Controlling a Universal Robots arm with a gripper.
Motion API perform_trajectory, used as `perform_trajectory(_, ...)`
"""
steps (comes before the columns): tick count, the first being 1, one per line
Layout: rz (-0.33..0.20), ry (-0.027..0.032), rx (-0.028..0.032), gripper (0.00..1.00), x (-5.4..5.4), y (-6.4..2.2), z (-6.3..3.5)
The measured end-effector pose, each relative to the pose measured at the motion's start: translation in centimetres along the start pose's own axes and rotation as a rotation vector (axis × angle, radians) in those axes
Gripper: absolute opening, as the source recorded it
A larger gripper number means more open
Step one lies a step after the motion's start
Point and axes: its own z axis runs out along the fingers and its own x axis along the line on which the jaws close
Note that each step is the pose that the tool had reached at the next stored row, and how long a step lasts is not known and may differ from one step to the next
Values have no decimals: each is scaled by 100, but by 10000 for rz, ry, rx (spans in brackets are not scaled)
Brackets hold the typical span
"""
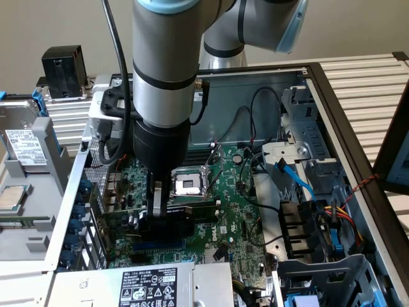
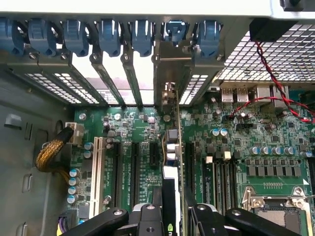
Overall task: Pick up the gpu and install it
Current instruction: 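Insert the gpu into the slot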
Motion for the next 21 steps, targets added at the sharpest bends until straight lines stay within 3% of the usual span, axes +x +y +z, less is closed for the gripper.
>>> perform_trajectory(21,17,-2,-15,27,28,-31,-8)
